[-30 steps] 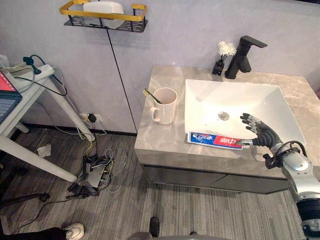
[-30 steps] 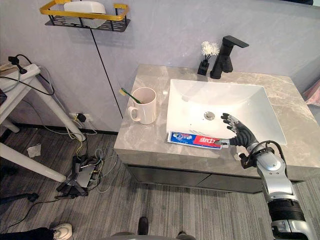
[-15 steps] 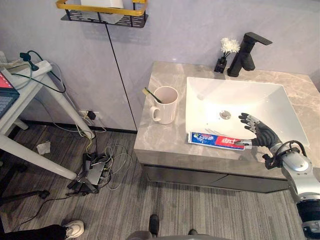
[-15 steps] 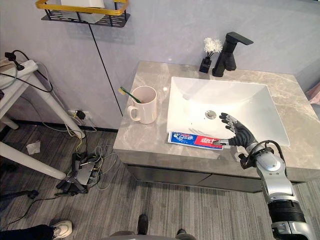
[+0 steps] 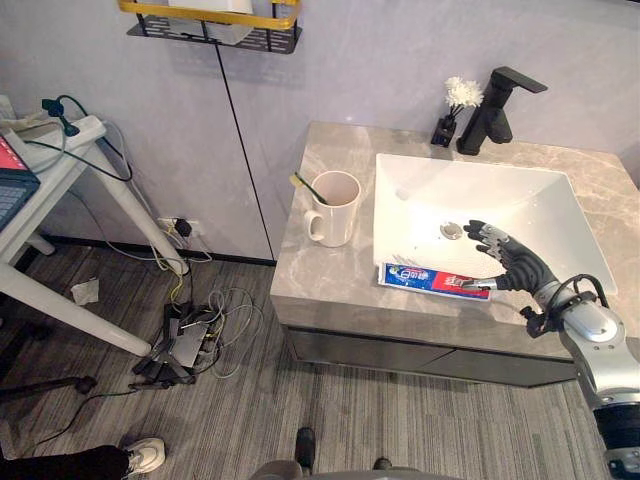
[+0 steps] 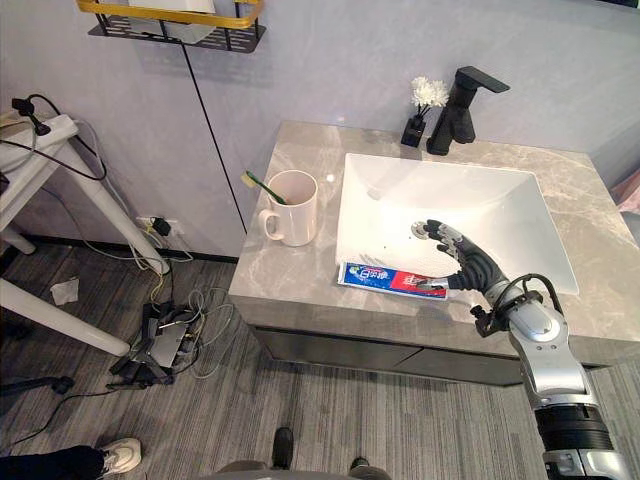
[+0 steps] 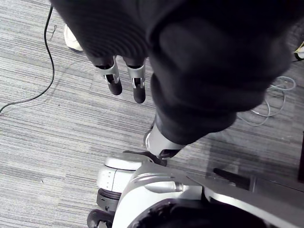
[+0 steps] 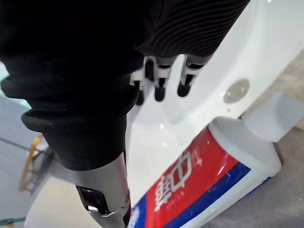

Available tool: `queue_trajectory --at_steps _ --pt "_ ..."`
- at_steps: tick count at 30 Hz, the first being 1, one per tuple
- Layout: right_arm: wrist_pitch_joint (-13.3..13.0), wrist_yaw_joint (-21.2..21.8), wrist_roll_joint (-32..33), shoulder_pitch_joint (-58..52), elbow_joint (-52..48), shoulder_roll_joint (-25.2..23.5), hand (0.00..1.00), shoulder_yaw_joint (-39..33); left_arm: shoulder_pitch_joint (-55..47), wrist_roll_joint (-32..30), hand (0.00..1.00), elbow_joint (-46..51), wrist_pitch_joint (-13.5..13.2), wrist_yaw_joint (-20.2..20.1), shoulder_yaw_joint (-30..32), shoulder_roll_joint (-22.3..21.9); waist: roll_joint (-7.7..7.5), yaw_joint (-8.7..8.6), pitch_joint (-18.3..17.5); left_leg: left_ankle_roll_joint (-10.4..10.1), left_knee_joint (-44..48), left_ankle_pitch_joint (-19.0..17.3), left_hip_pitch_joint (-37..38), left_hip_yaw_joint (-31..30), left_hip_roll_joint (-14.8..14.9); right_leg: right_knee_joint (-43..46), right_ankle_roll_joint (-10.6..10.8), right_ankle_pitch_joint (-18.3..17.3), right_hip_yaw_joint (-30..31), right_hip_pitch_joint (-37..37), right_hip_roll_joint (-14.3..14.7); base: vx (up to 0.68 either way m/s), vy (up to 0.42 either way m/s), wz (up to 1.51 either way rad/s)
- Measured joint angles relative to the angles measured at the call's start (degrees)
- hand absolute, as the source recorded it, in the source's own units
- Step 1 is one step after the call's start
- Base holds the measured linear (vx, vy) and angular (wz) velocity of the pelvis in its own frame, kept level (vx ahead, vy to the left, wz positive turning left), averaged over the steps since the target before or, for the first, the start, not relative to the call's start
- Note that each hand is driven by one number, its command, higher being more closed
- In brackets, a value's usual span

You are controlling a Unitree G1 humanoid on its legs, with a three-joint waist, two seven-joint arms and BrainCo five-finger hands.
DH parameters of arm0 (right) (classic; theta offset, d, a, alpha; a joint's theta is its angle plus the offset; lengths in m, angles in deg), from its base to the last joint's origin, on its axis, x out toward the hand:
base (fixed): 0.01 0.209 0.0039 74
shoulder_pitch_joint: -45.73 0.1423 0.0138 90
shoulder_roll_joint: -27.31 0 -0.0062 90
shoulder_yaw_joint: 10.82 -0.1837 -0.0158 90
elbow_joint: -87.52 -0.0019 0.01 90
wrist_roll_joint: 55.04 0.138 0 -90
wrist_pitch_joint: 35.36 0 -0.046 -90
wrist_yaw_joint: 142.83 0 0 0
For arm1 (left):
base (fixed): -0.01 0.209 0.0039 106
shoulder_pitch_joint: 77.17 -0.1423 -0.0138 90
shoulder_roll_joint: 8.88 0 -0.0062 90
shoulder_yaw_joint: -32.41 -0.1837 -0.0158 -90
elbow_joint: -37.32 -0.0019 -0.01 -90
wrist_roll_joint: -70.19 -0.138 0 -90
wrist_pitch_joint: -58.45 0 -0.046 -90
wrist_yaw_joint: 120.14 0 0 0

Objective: Organize washtable

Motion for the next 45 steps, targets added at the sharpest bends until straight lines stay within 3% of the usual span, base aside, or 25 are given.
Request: queue_trajectory --at_steps 17,22,26,33,39,40,45 --pt "-0.63 0.22 -1.20 -1.70 -0.72 5.43 0.00 4.32 -0.01 0.12 0.00 -0.17 -0.45 -0.19 0.00 0.20 -0.37 0.05 0.17 0.00 0.29 0.07 0.00 -0.35 0.08 0.27 0.00 0.00 0.04 0.01 0.09 0.00 0.000 0.00" --pt "-2.65 0.20 -2.64 -1.84 -0.72 7.34 0.00 5.67 -0.01 0.34 0.00 -0.22 -0.46 -0.20 -0.32 0.39 -0.62 0.05 0.27 -0.14 0.01 0.15 -0.02 -0.34 0.19 0.38 0.00 0.00 0.06 -0.07 0.17 0.00 0.000 0.00" --pt "-2.75 0.19 -3.10 -2.88 -0.73 9.36 0.00 6.13 0.00 0.37 0.00 -0.21 -0.51 -0.20 -0.34 0.48 -0.81 0.07 0.33 -0.26 0.00 0.33 -0.80 -0.84 0.19 0.42 0.00 0.00 -0.11 -0.60 0.21 0.00 -0.001 0.06" --pt "-4.17 0.11 -5.31 -4.27 -0.81 10.84 0.00 8.20 0.01 1.15 0.00 -0.31 -0.53 -0.20 -0.46 0.97 -1.85 0.18 0.91 -0.42 0.02 0.90 -2.06 -1.88 0.31 0.60 -0.01 0.00 -0.40 -1.50 0.46 0.00 -0.016 0.08" --pt "-5.01 -0.07 -5.31 -4.37 -1.69 14.33 0.00 9.62 0.51 1.31 0.00 -0.27 -1.05 -0.17 -0.54 1.40 -2.75 1.47 1.47 -0.52 0.32 1.57 -3.87 -2.14 0.53 0.82 -0.01 0.00 -0.40 -3.27 0.72 0.00 -0.006 0.01" --pt "-5.02 -0.08 -5.31 -4.41 -1.97 14.48 1.00 9.85 0.54 1.37 0.00 -0.27 -1.07 -0.16 -0.56 1.49 -2.94 1.53 1.58 -0.56 0.32 1.60 -3.91 -2.27 0.58 0.82 -0.01 0.00 -0.44 -3.27 0.78 -0.01 -0.026 0.07" --pt "-5.44 -1.85 -5.31 -3.61 -3.10 15.71 1.00 10.34 0.65 2.55 0.00 -0.30 -1.19 -0.04 -0.59 1.73 -3.69 1.70 1.99 -0.77 0.34 2.04 -5.88 -2.45 0.74 0.92 -0.03 0.01 -0.34 -5.14 0.96 0.00 -0.011 0.02"
